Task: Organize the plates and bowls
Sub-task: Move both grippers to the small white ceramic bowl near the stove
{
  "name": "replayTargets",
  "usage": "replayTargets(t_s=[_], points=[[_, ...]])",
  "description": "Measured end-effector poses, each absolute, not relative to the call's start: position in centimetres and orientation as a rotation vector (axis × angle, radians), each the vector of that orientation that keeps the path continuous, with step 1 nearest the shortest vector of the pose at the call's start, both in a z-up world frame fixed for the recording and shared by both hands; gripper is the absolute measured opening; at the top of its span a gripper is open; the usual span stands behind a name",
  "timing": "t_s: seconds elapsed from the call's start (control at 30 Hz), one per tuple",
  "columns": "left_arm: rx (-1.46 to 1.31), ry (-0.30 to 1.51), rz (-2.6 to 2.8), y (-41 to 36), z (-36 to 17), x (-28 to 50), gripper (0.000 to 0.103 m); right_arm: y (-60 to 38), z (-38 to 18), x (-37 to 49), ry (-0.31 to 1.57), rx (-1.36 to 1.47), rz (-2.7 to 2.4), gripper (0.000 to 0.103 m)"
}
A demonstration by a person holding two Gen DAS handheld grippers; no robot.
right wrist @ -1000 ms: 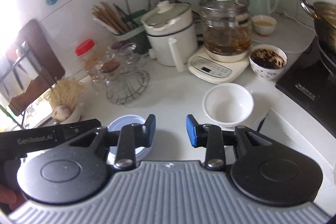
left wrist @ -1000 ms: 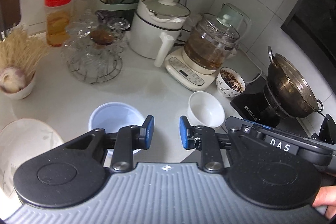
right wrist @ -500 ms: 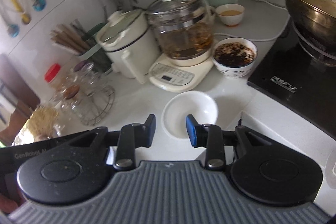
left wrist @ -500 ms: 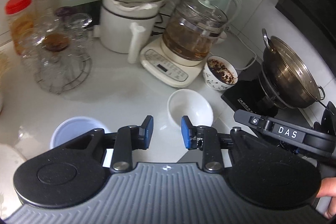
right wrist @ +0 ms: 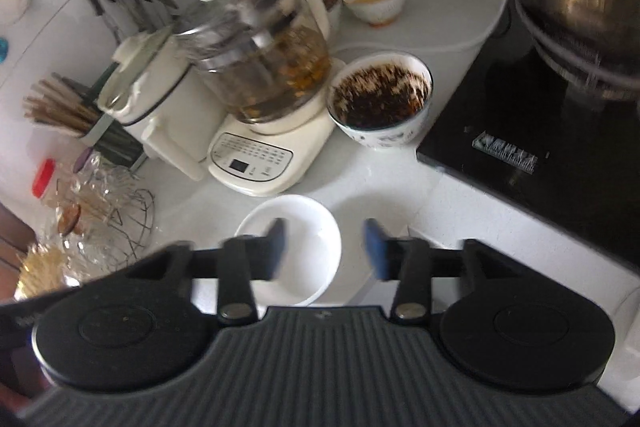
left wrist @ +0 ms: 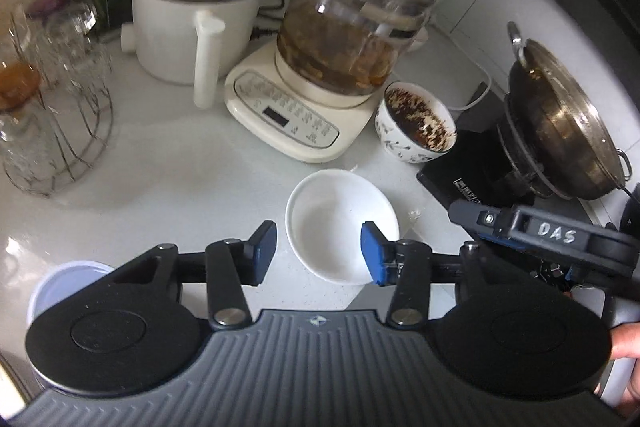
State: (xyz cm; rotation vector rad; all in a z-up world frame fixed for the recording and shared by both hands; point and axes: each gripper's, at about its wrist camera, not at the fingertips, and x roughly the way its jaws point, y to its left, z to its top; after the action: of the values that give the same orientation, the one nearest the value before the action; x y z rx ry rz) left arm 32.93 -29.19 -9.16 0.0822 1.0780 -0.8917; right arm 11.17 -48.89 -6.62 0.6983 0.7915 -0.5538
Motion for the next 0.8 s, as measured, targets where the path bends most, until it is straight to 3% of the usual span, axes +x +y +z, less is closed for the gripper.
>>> replayTargets(t_s=[0.07,0.8], points=[[0.072,1.1,-0.883,-29.9,-10.1,33.3,0.052,-50.0,-7.5,11.6,0.812,0.726,-0.538,0.068],[0.0,1.276,-0.786,-32.0,-17.3,37.5,0.052,-54.2,-15.1,16.6,0.994,0.894,-0.389,0.068]])
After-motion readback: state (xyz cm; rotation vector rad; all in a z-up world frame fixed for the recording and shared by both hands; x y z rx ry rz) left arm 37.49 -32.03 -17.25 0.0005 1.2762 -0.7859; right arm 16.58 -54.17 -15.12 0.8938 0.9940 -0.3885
